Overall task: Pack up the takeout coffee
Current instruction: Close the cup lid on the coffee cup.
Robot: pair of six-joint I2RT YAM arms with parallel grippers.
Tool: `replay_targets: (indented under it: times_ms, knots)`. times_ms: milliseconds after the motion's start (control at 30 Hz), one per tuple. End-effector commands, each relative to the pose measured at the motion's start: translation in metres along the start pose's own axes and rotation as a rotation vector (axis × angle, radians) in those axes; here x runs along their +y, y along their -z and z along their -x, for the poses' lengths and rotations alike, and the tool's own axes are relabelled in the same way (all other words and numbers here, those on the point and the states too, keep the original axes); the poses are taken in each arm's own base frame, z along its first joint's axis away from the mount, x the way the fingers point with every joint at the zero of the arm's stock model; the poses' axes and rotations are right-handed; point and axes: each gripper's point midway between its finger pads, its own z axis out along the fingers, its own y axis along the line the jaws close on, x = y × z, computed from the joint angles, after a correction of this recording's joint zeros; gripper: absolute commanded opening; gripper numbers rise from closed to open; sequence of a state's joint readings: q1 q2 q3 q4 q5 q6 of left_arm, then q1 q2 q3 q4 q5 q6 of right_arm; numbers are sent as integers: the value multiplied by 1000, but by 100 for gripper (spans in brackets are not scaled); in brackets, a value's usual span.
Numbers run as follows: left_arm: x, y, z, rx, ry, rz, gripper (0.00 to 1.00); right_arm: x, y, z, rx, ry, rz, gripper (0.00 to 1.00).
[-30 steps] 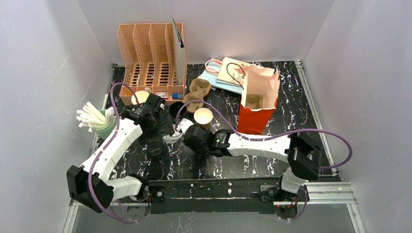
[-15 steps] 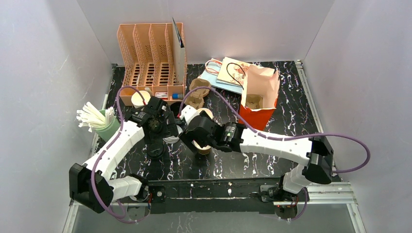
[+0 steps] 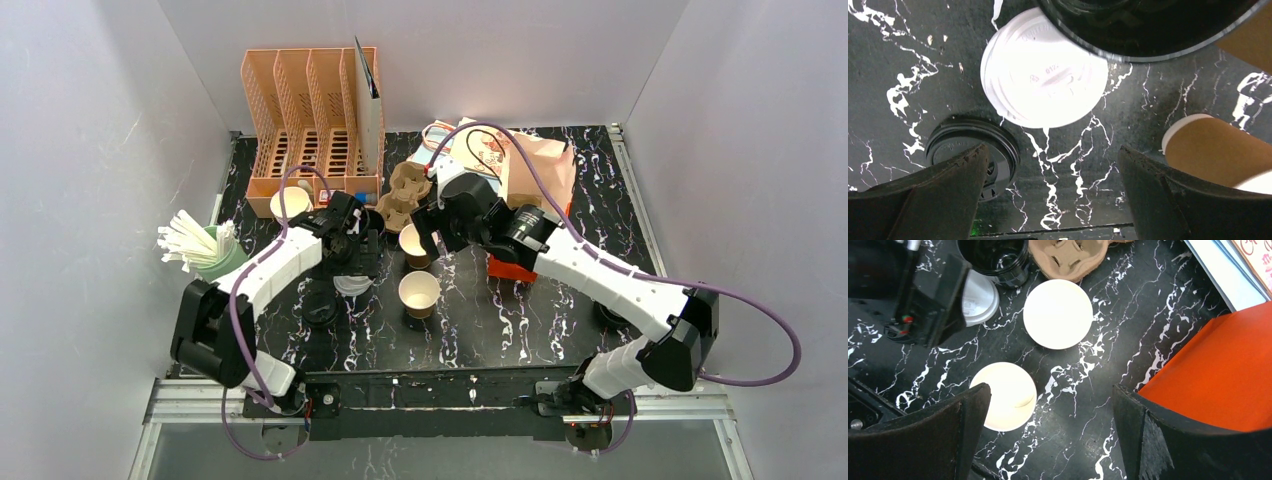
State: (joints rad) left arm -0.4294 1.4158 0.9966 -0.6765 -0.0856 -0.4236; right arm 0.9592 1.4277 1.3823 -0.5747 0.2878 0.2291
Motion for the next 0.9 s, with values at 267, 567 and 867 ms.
replay_targets:
  times_ms: [267, 567, 867]
  knots:
    - [-8, -15, 24, -7, -113, -6, 98, 5, 25, 32, -91, 34, 90, 98]
    - [-9, -32, 33, -57, -107, 4, 98, 1, 28, 36, -93, 59, 102, 98]
    - [-1, -43, 43, -61, -113, 81, 98, 7, 25, 36, -94, 48, 129, 98]
